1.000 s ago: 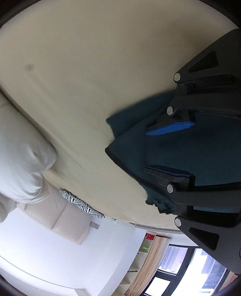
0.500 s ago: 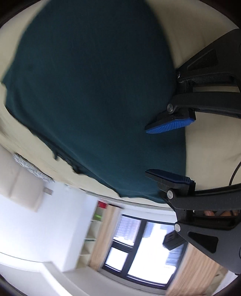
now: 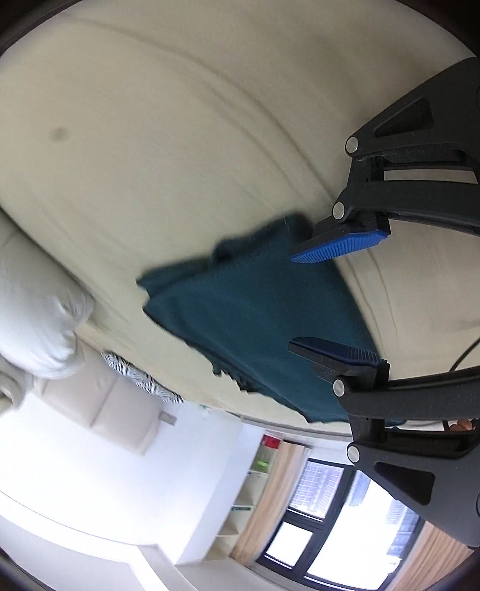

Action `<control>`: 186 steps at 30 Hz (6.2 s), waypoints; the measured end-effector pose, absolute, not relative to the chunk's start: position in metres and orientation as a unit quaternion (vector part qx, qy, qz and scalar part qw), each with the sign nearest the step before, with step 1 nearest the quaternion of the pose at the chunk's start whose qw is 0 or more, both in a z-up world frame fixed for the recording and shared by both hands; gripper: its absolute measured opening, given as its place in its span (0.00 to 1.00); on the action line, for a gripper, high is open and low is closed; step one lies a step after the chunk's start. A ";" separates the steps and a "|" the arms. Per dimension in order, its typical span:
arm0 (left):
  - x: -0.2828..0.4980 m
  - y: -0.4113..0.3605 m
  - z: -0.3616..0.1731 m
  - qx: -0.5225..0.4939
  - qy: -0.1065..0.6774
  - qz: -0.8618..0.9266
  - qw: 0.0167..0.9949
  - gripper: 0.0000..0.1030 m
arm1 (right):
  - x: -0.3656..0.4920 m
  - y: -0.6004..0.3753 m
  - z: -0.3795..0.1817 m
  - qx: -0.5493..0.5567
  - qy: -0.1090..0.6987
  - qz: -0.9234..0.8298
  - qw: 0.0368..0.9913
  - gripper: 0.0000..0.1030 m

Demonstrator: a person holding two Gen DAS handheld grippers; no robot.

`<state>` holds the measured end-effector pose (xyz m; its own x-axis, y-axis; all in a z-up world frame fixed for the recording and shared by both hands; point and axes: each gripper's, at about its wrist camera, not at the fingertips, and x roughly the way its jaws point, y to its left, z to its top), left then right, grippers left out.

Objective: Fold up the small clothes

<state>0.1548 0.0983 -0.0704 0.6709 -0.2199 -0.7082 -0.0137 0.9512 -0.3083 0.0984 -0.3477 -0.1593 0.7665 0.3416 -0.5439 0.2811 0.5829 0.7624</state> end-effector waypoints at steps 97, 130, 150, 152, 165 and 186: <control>0.240 -0.034 -0.117 -0.093 0.447 -0.188 0.870 0.65 | 0.234 -0.366 -0.199 0.432 0.480 -0.001 0.764 0.15; 0.300 0.074 -0.112 -0.345 0.485 -0.224 0.772 0.68 | 0.280 0.036 -0.134 -0.240 0.457 0.128 0.847 0.14; 0.327 0.057 -0.120 -0.325 0.527 -0.247 0.746 0.12 | 0.198 -0.041 -0.090 -0.020 0.448 0.249 0.859 0.46; 0.327 0.067 -0.114 -0.326 0.523 -0.245 0.749 0.12 | 0.202 -0.064 -0.081 0.030 0.430 0.244 0.869 0.48; 0.347 0.128 -0.120 -0.324 0.538 -0.214 0.748 0.12 | 0.263 -0.017 -0.134 0.034 0.461 0.251 0.851 0.48; 0.296 0.121 -0.060 -0.240 0.445 -0.157 0.848 0.15 | 0.240 0.002 -0.136 0.018 0.446 0.271 0.853 0.49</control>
